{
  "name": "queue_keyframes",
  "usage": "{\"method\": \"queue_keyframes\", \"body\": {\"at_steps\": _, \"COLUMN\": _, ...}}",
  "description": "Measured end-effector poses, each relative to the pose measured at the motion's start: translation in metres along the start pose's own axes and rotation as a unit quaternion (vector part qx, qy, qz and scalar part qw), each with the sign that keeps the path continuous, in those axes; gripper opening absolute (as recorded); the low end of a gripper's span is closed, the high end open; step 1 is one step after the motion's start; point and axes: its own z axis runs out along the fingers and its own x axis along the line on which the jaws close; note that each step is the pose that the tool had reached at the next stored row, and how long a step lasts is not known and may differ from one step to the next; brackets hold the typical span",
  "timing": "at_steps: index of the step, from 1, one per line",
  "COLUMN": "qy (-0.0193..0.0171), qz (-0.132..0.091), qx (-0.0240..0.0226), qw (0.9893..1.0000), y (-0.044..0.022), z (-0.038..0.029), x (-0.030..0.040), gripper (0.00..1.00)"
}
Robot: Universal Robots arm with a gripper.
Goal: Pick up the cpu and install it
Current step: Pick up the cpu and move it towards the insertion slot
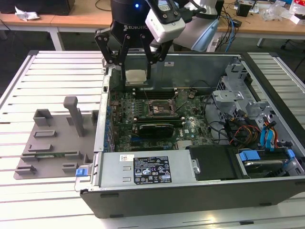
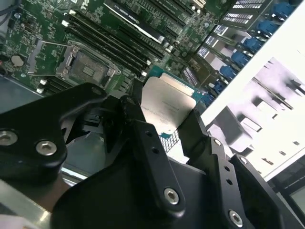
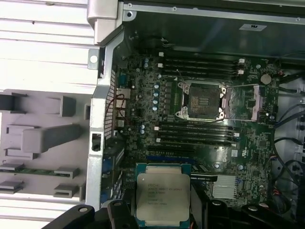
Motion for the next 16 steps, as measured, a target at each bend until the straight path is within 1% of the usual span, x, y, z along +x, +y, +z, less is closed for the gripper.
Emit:
{"method": "queue_keyframes", "body": {"at_steps": 2, "qy": 0.0, "qz": 0.0, "qx": 0.0, "qw": 1.0, "y": -0.0002, "z": 0.0001, "x": -0.0026, "gripper": 0.55}}
{"method": "queue_keyframes", "body": {"at_steps": 6, "qy": 0.0, "qz": 0.0, "qx": 0.0, "qw": 1.0, "y": -0.0009, "z": 0.0001, "x": -0.0121, "gripper": 0.55}}
{"method": "queue_keyframes", "body": {"at_steps": 8, "qy": 0.0, "qz": 0.0, "qx": 0.0, "qw": 1.0, "y": -0.001, "z": 0.0001, "x": -0.0138, "gripper": 0.55}}
{"method": "queue_keyframes", "body": {"at_steps": 9, "qy": 0.0, "qz": 0.0, "qx": 0.0, "qw": 1.0, "y": -0.0012, "z": 0.0001, "x": -0.0166, "gripper": 0.55}}
{"method": "queue_keyframes", "body": {"at_steps": 14, "qy": 0.0, "qz": 0.0, "qx": 0.0, "qw": 1.0, "y": -0.0017, "z": 0.0001, "x": -0.0227, "gripper": 0.55}}
{"method": "queue_keyframes", "body": {"at_steps": 16, "qy": 0.0, "qz": 0.0, "qx": 0.0, "qw": 1.0, "y": -0.0019, "z": 0.0001, "x": -0.0265, "gripper": 0.55}}
